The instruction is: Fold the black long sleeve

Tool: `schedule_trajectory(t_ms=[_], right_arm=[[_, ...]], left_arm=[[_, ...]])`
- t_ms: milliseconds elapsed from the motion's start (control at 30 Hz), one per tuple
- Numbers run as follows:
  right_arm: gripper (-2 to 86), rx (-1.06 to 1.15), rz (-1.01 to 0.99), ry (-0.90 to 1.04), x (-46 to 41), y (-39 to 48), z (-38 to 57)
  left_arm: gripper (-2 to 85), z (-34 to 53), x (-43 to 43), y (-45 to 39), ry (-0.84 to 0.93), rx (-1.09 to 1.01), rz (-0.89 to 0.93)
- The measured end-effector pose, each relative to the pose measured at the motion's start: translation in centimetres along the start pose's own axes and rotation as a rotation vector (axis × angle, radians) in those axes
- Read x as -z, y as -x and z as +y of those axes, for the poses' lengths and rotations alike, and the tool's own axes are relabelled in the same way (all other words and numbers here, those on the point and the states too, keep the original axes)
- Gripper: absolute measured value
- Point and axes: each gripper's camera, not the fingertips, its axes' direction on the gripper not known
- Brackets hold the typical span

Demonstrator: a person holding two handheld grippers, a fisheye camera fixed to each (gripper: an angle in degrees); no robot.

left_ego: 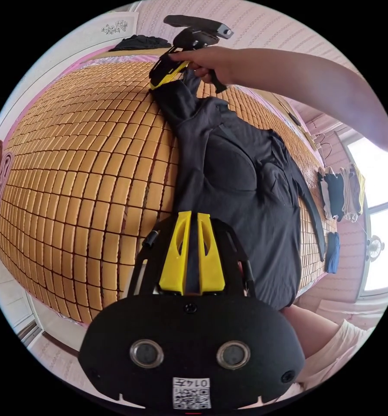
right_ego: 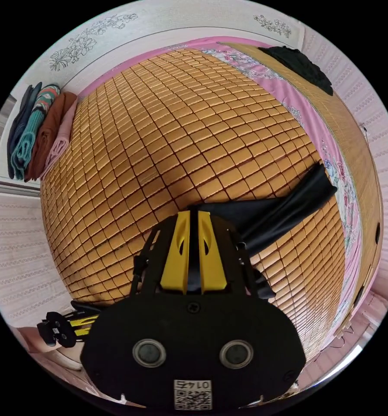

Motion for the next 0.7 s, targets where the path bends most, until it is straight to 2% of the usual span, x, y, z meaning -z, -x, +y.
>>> schedule_trajectory(t_ms=[67,133,233,300,433,700], right_arm=[[-0.3,0.088,-0.153,0.042,0.3,0.5,-1.2],[-0.5,0.151,-0.244,-0.056,2.5,1.1,-0.8],[-0.4,0.491,-0.525,-0.242,8.7,3.4,1.8],[-0.5,0.624,-0.642,-0.25,10.9,3.9,3.3],[0.6,0.47,-0.462,-0.128,9.5,2.4,3.3],[7.9,0.143,-0.198,-0.056,6.9,-0.1,3.2]], left_arm=[[0.5,0.7,0.4,0.8,-0.008,-0.005,0.009],[0.5,1.5,0.8,1.5,-0.015,-0.003,0.018],[0.9,2.8,1.9,2.4,-0.036,-0.001,0.026],[1.3,4.0,3.8,3.1,-0.091,-0.006,0.047],[2.3,5.7,7.2,5.2,-0.153,0.007,0.025],[4.6,7.1,14.2,16.3,-0.198,0.219,-0.353]])
